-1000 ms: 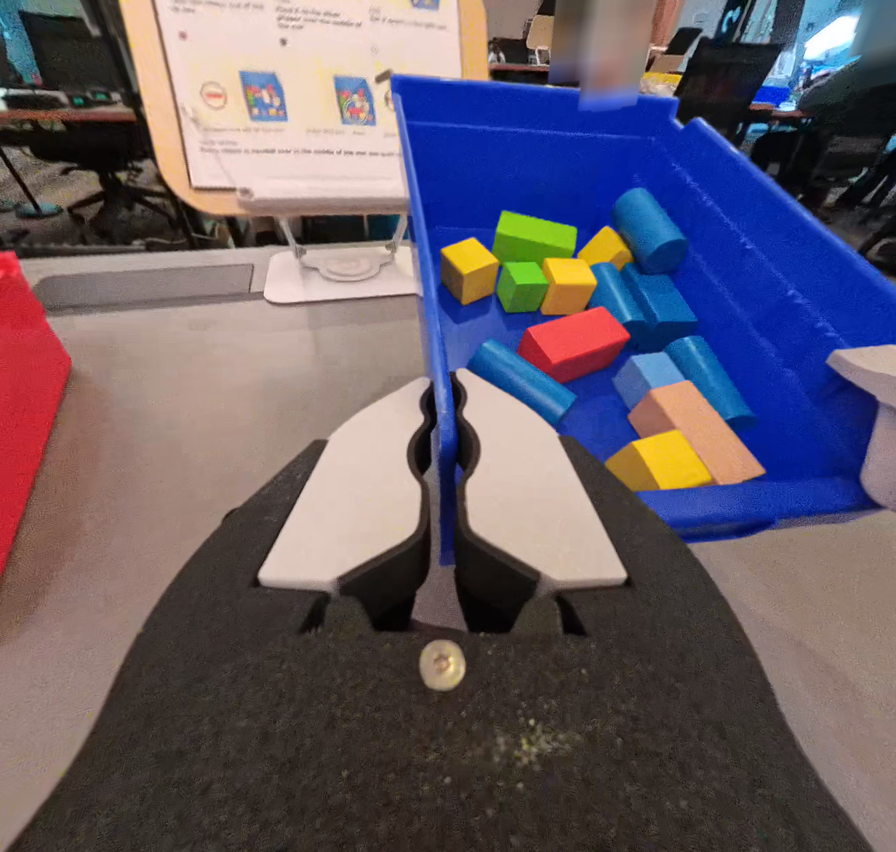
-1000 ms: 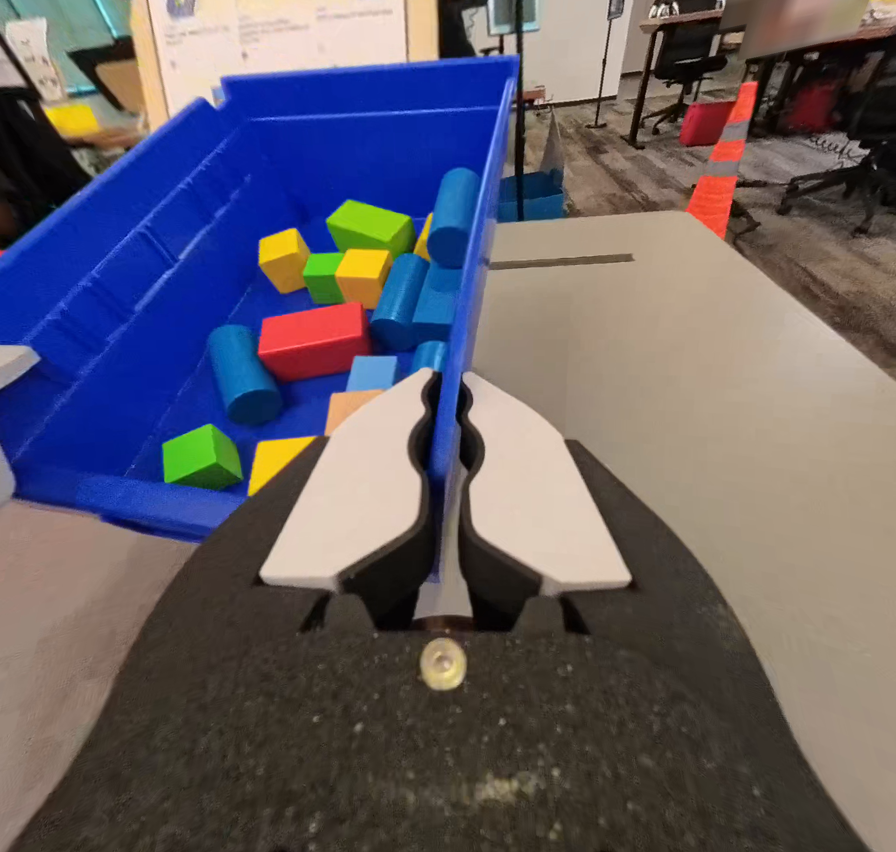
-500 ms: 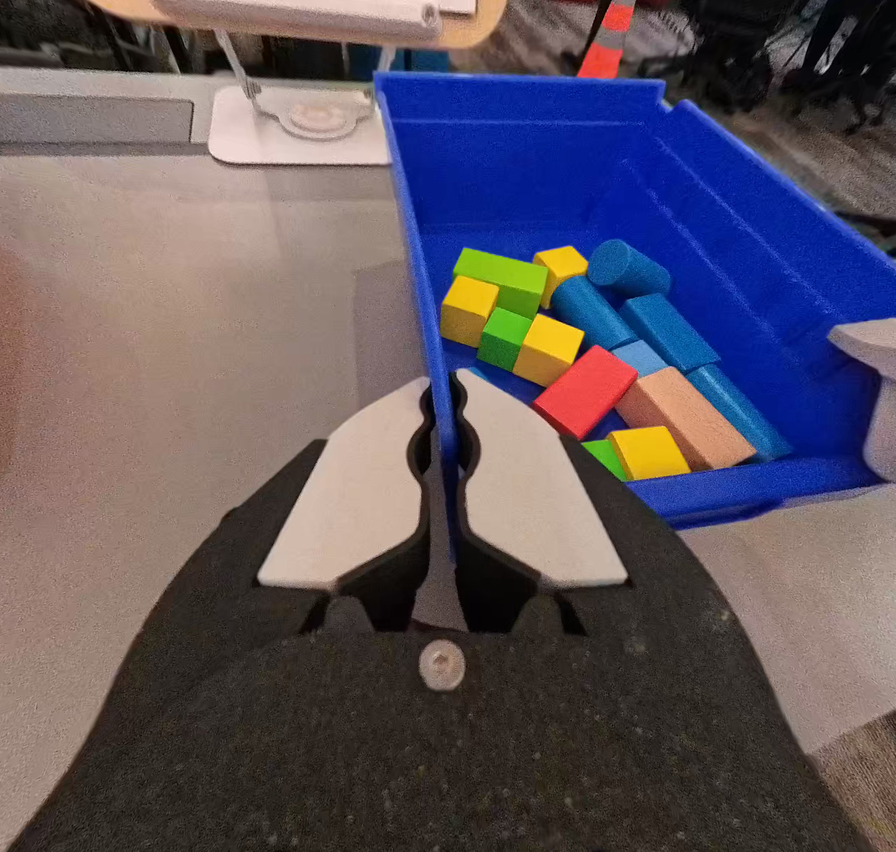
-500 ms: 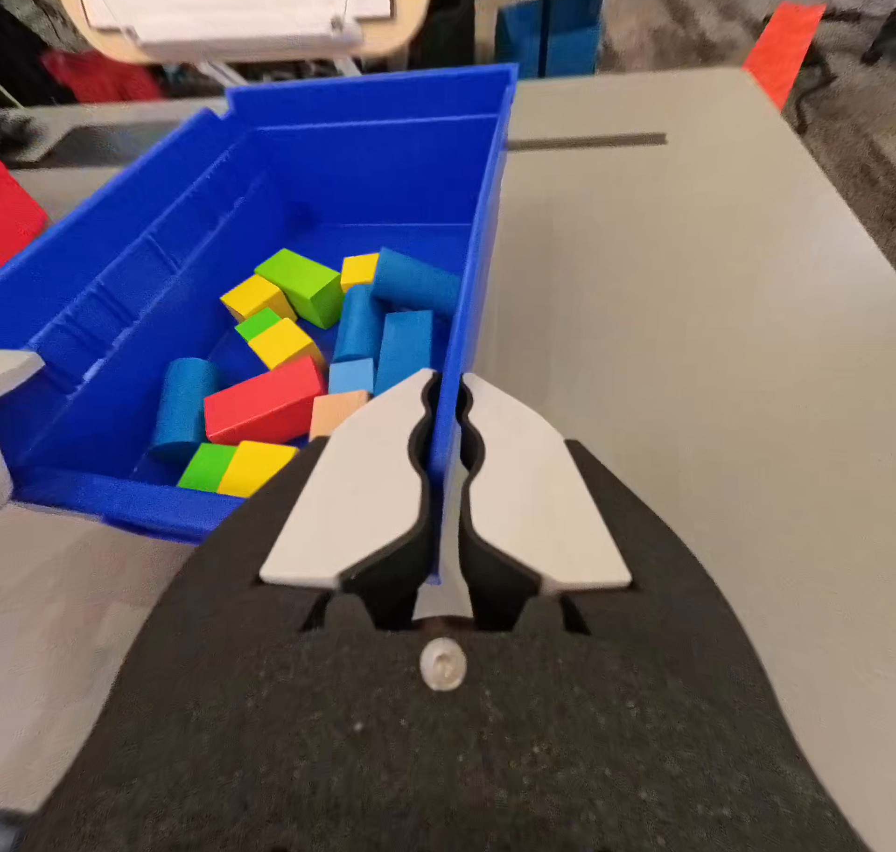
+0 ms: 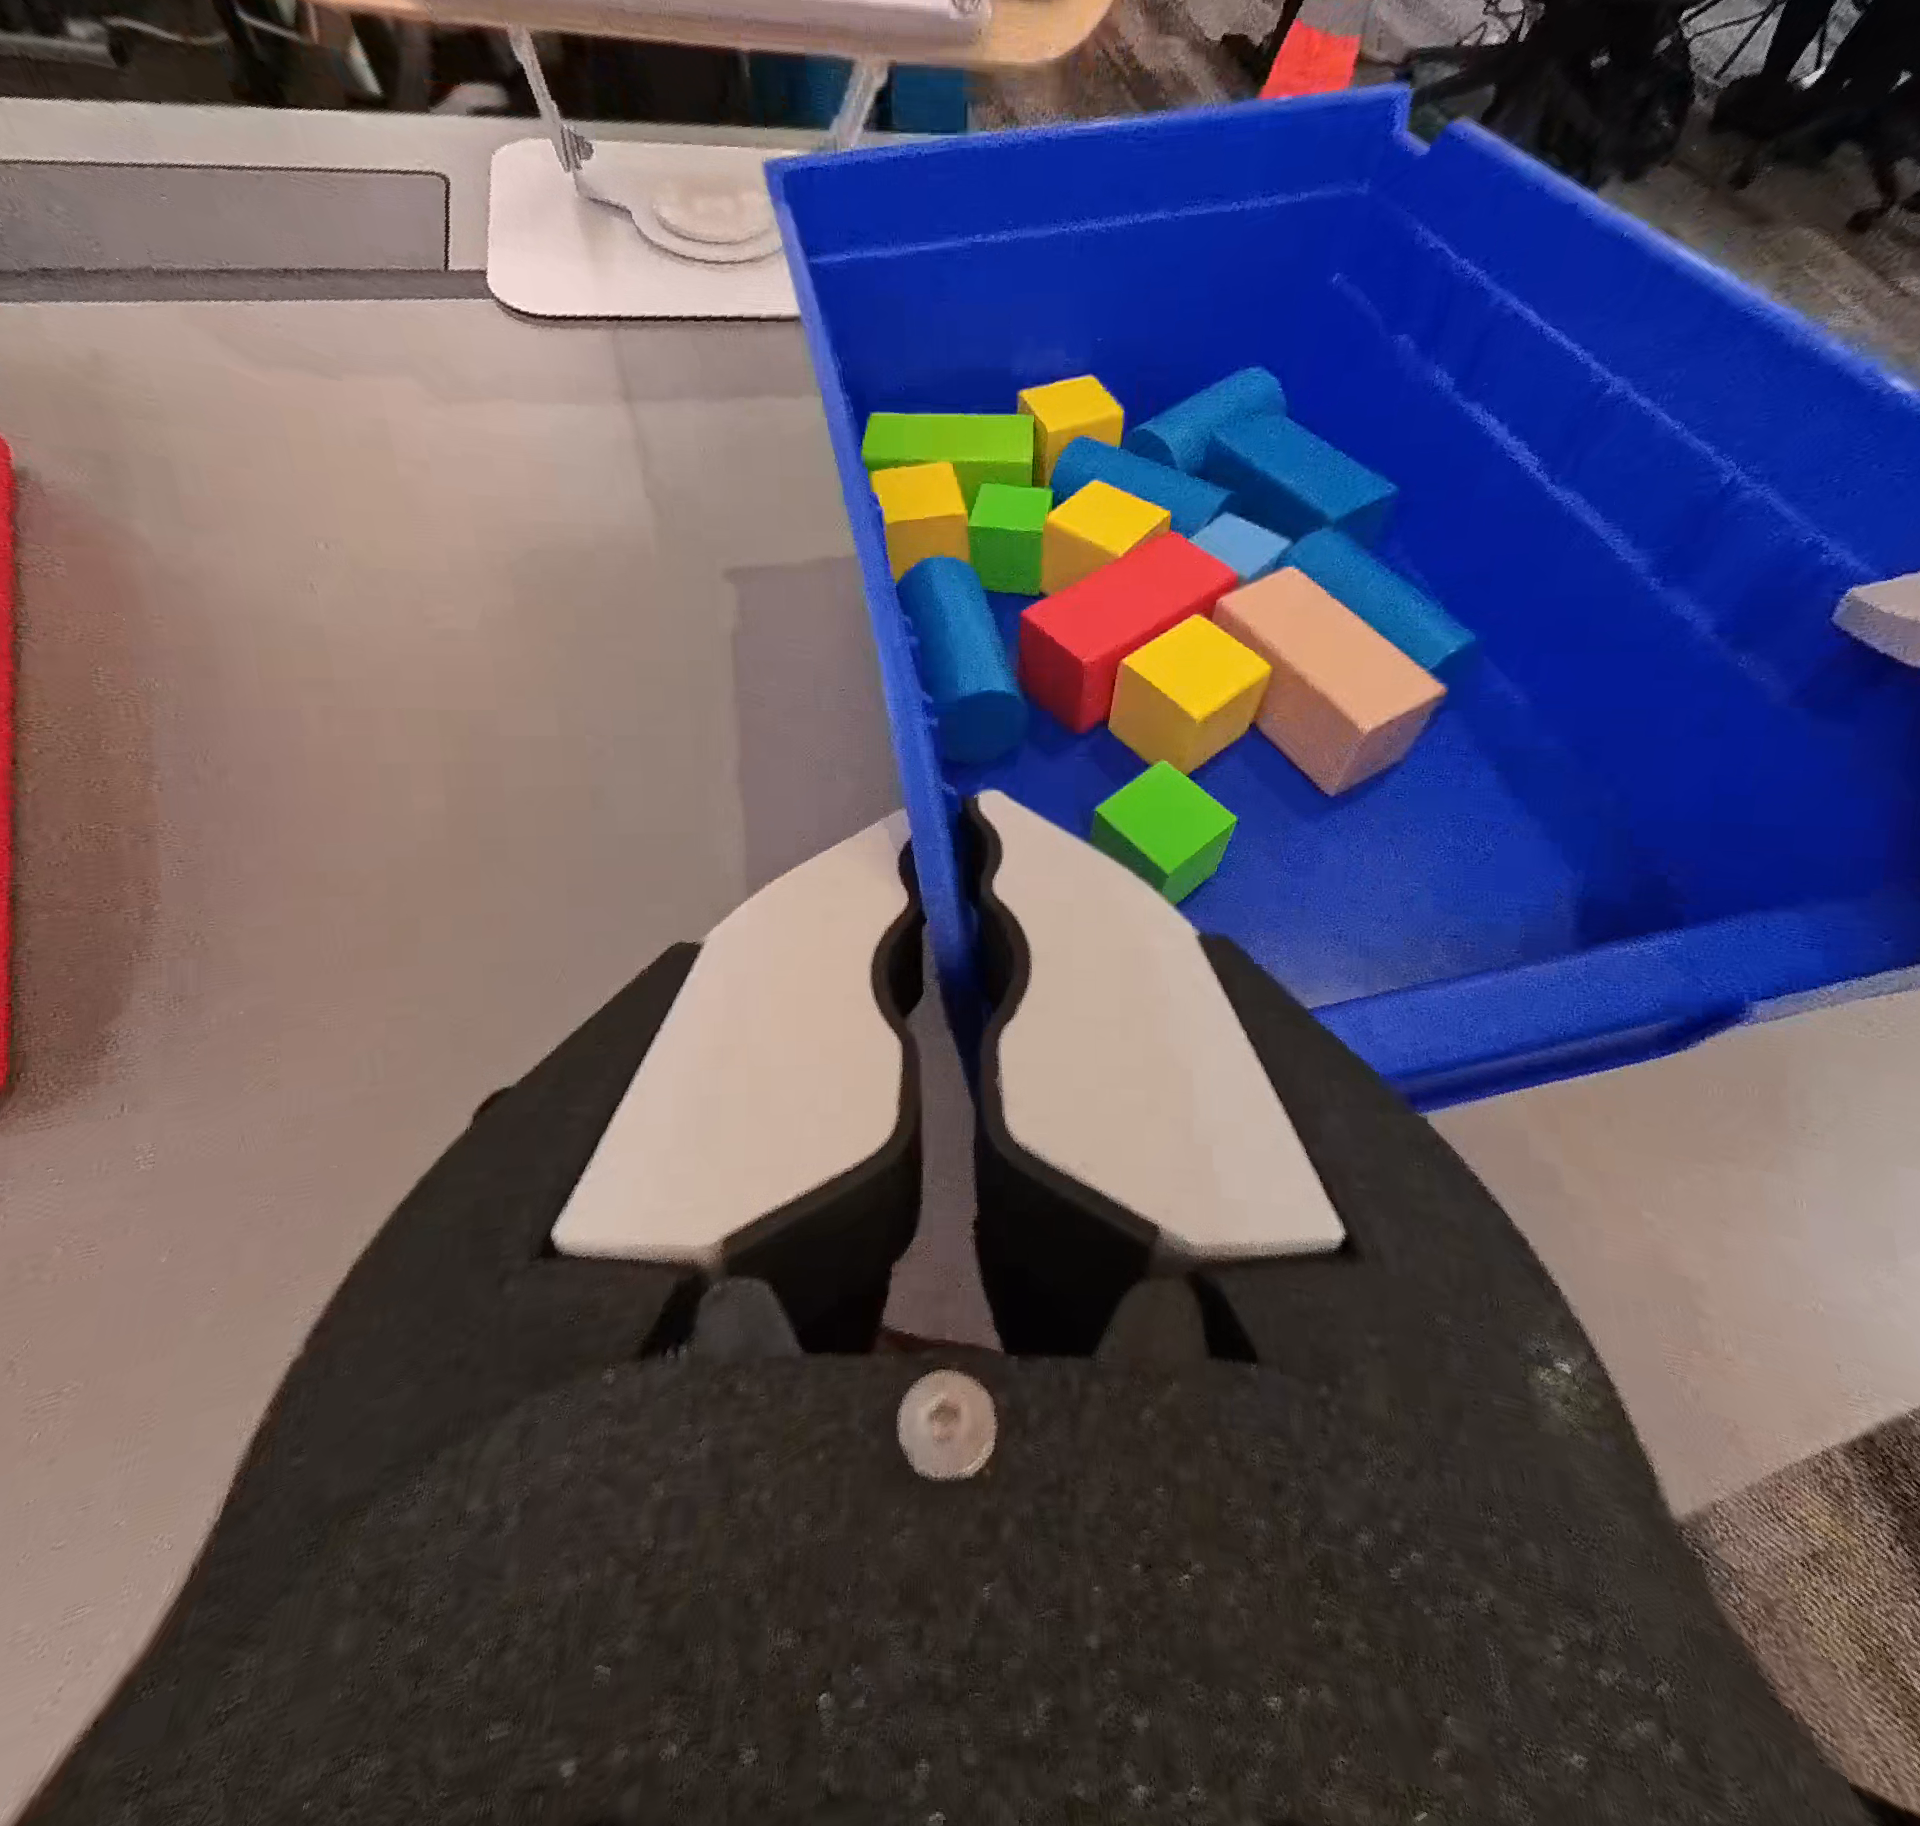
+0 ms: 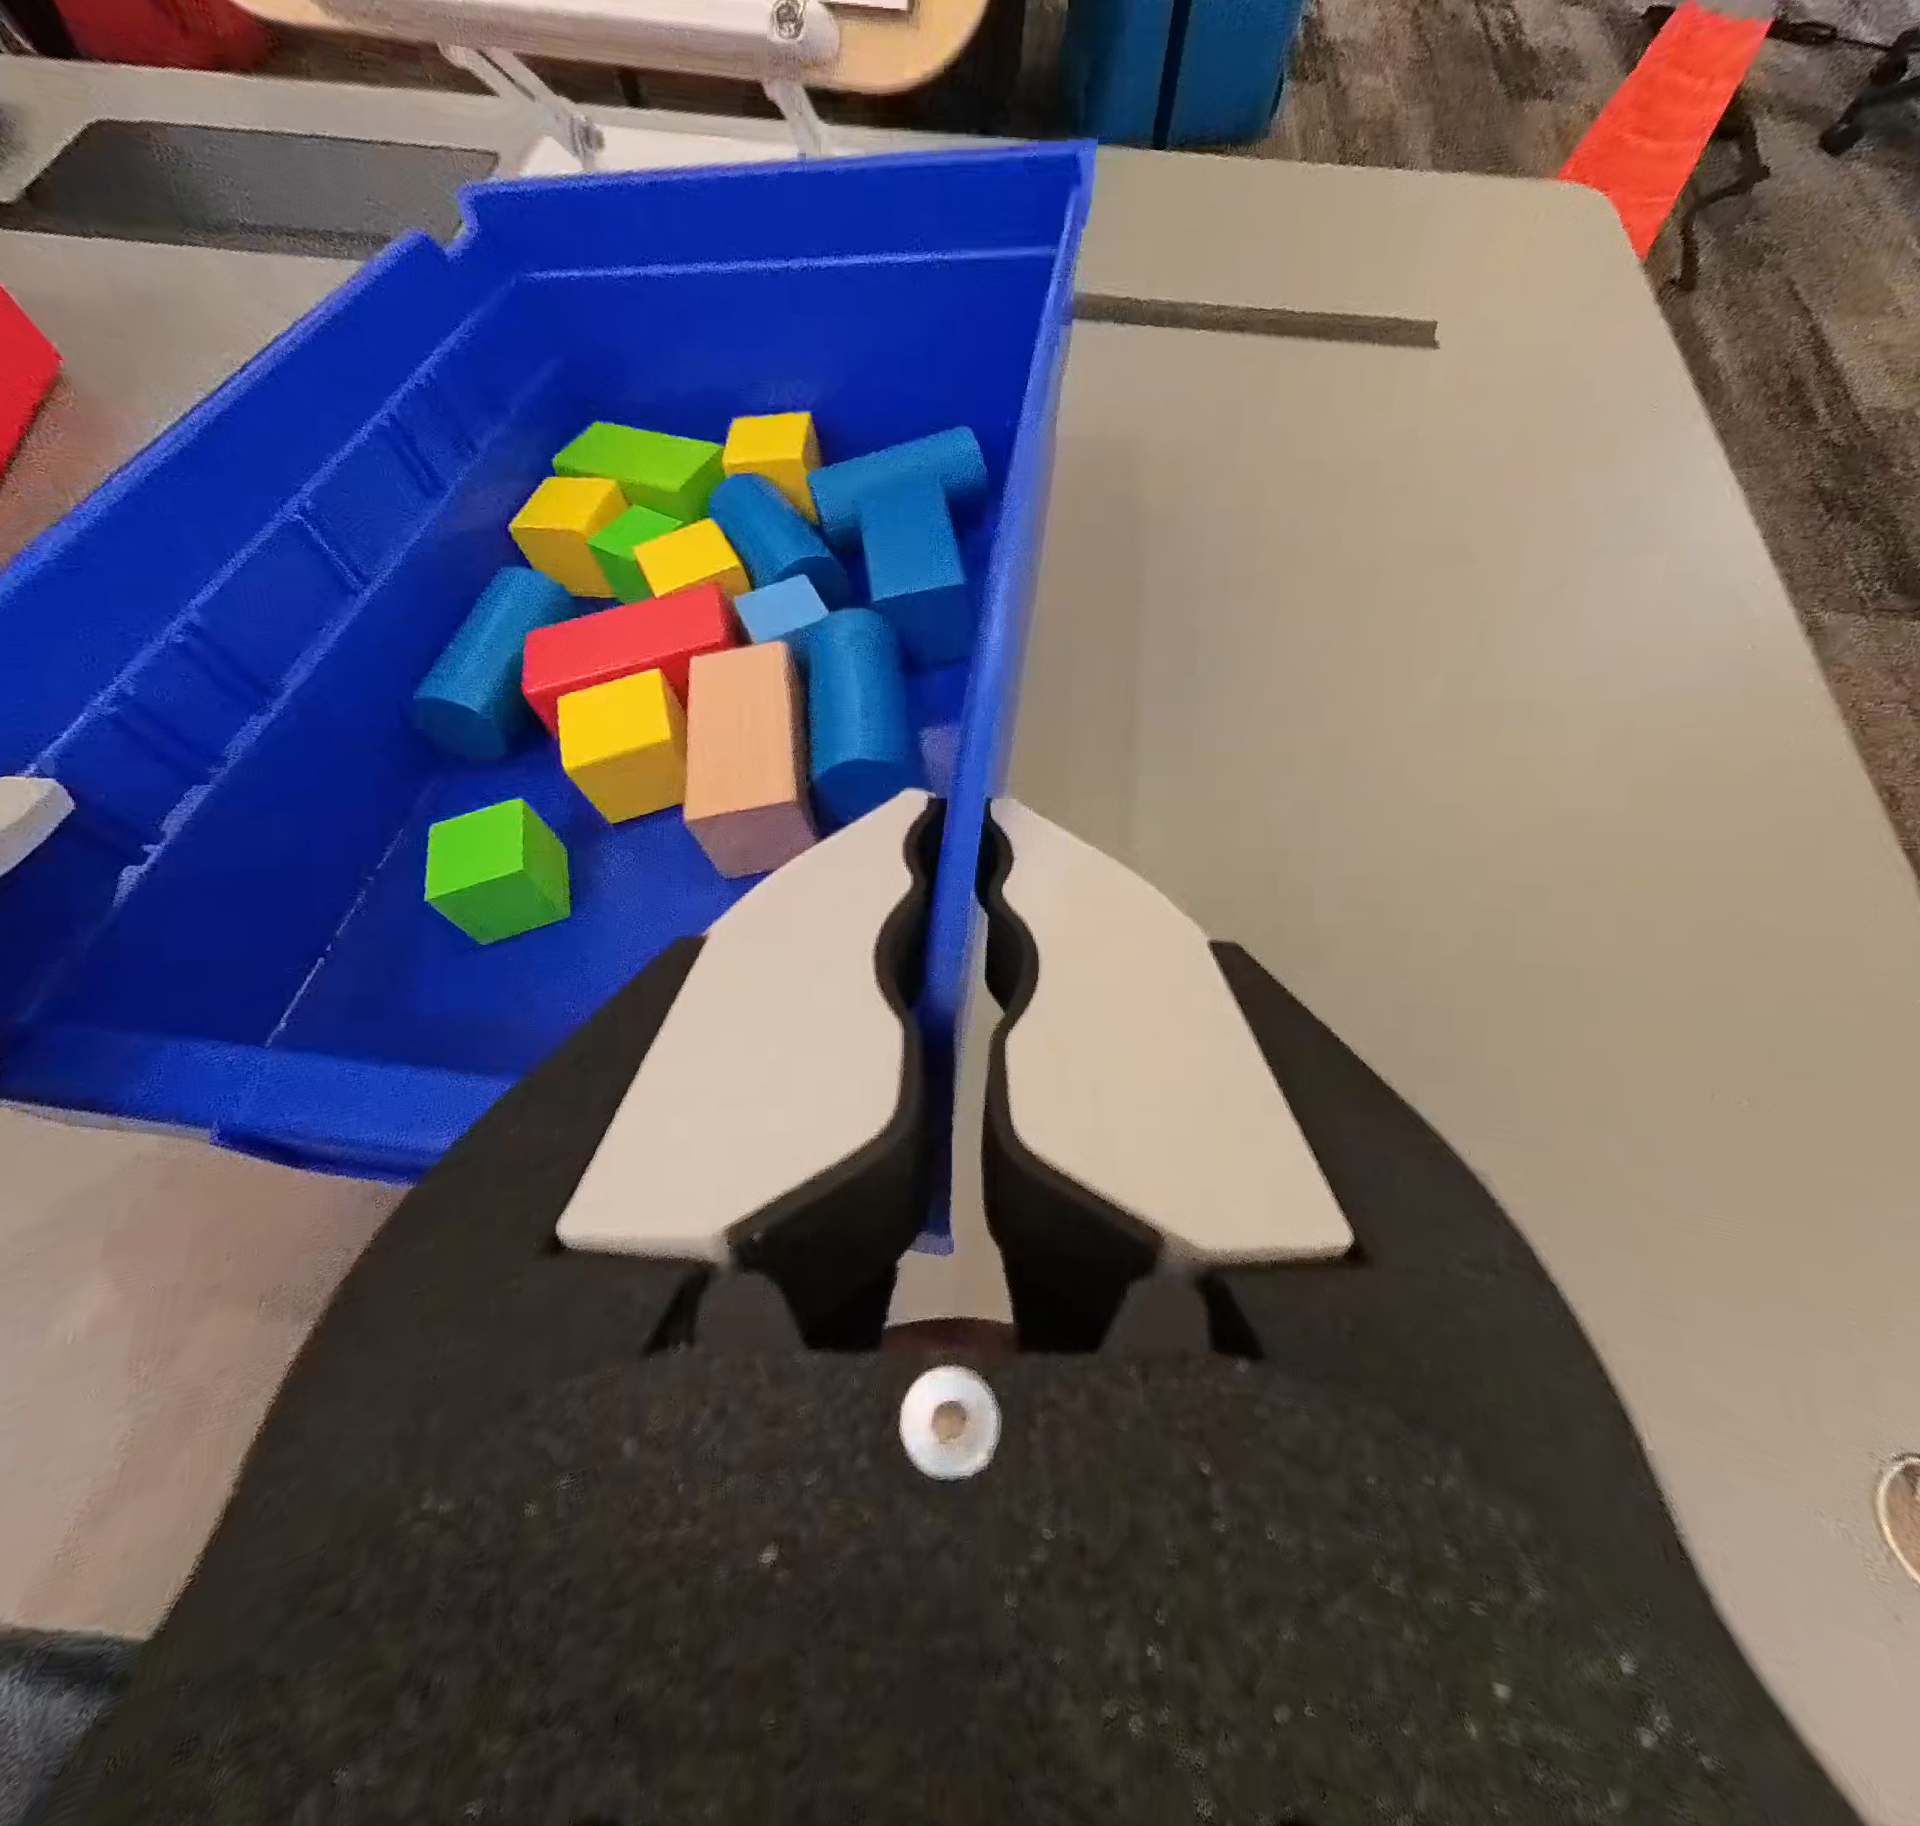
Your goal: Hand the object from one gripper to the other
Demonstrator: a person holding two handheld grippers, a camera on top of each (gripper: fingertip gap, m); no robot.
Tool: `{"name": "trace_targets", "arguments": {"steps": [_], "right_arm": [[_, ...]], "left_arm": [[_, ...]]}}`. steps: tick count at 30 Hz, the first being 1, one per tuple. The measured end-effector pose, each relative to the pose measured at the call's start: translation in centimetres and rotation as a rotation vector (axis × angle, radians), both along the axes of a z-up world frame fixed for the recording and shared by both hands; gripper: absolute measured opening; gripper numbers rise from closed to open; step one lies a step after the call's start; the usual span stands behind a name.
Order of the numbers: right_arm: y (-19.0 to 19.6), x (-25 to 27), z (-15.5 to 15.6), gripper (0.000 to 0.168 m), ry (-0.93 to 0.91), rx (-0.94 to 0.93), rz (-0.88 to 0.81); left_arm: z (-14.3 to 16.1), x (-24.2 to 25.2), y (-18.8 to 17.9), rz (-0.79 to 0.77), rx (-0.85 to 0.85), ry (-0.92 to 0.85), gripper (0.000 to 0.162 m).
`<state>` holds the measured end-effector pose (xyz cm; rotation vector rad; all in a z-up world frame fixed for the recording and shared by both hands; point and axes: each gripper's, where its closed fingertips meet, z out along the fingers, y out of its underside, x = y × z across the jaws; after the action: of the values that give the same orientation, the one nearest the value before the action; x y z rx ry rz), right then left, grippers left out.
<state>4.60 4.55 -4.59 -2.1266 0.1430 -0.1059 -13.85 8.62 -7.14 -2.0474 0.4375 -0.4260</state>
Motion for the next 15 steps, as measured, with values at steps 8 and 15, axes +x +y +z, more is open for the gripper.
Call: {"name": "trace_targets", "arguments": {"steps": [8, 15], "right_arm": [[-0.6, -1.8, 0.6, 0.005, -0.017, 0.603, 0.092], [1.2, -1.4, -1.3, 0.005, 0.066, 0.518, 0.05]], "left_arm": [[2.1, -2.1, -1.6, 0.115, 0.6, -0.054, 0.003], [2.1, -1.4, 1.0, 0.078, 0.48, -0.034, 0.003]]}}
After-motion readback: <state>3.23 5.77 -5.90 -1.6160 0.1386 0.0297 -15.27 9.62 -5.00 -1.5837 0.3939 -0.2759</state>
